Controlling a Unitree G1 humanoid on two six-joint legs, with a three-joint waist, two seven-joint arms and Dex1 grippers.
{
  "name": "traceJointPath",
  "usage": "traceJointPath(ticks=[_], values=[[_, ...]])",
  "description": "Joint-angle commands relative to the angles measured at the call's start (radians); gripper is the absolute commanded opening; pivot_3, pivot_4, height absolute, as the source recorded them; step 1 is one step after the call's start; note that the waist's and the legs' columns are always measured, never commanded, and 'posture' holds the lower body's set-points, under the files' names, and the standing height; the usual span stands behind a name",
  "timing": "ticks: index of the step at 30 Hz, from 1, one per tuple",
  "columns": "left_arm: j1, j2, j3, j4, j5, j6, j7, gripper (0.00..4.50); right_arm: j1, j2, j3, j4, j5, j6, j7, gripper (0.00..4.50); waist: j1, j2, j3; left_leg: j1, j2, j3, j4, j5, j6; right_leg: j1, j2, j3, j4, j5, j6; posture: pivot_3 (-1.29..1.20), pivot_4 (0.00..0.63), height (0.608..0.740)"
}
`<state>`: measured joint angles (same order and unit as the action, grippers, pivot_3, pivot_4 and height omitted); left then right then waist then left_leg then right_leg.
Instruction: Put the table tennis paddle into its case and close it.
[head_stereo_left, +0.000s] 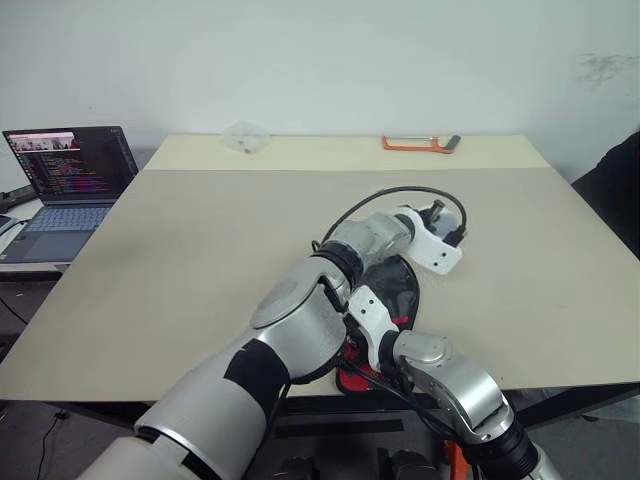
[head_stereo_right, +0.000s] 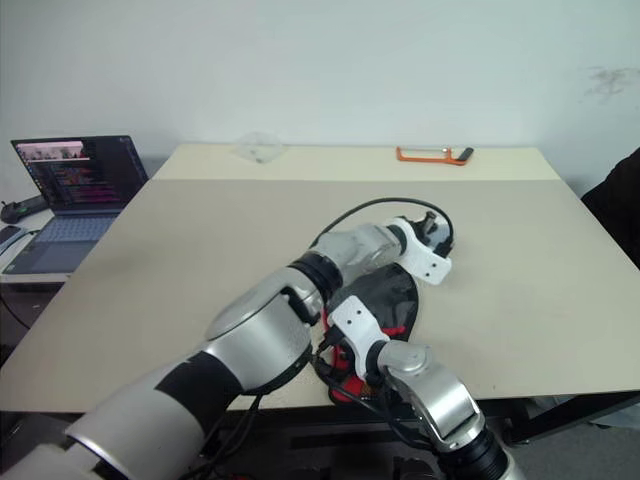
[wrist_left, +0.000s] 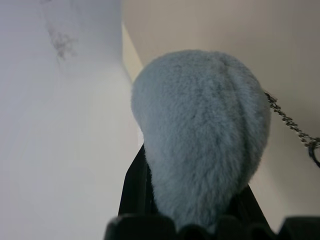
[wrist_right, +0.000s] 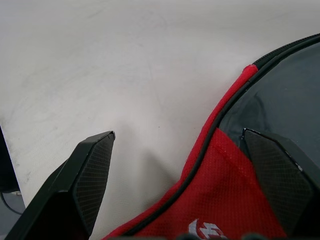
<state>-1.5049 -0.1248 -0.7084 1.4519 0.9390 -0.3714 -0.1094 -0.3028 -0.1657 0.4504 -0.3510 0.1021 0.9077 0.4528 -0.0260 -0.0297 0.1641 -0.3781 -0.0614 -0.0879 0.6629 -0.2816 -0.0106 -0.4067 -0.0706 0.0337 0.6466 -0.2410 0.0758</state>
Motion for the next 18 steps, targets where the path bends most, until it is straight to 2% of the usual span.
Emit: traceJointPath(ticks=[1,7,12,18], values=[[0.001,-0.02,0.047,-0.049,-0.063,-0.031,-0.051,0.36,0.042,-0.01,0.041,0.088,0.019,0.079,0.012,4.5,0.0,0.002,-0.001,0.0,0.0,0.0,0.0,0.0,0.0,0.0,0.0,0.0,0.0,0.0,0.0,0.0,0.15,0.74],[0.037,-0.002,0.047,-0.049,-0.076,-0.043,-0.132,0.36,0.041,-0.01,0.042,0.092,0.017,0.074,0.011,4.5,-0.001,0.004,-0.003,0.0,0.0,0.0,0.0,0.0,0.0,0.0,0.0,0.001,0.0,0.0,0.0,0.0,0.15,0.74],[0.065,-0.004,0.105,-0.053,-0.148,-0.044,-0.239,0.36,0.034,-0.008,0.045,0.101,0.017,0.07,0.013,4.5,-0.001,0.006,-0.004,0.001,0.0,0.001,0.0,0.0,0.0,0.0,0.0,0.001,0.001,0.0,0.0,0.0,0.15,0.74],[0.07,-0.009,0.151,-0.058,-0.196,-0.043,-0.291,2.51,0.031,-0.013,0.044,0.102,0.018,0.071,0.018,4.5,-0.001,0.007,-0.005,0.001,0.0,0.001,0.001,0.0,0.0,0.0,0.0,0.001,0.001,0.0,0.0,0.0,0.15,0.74]])
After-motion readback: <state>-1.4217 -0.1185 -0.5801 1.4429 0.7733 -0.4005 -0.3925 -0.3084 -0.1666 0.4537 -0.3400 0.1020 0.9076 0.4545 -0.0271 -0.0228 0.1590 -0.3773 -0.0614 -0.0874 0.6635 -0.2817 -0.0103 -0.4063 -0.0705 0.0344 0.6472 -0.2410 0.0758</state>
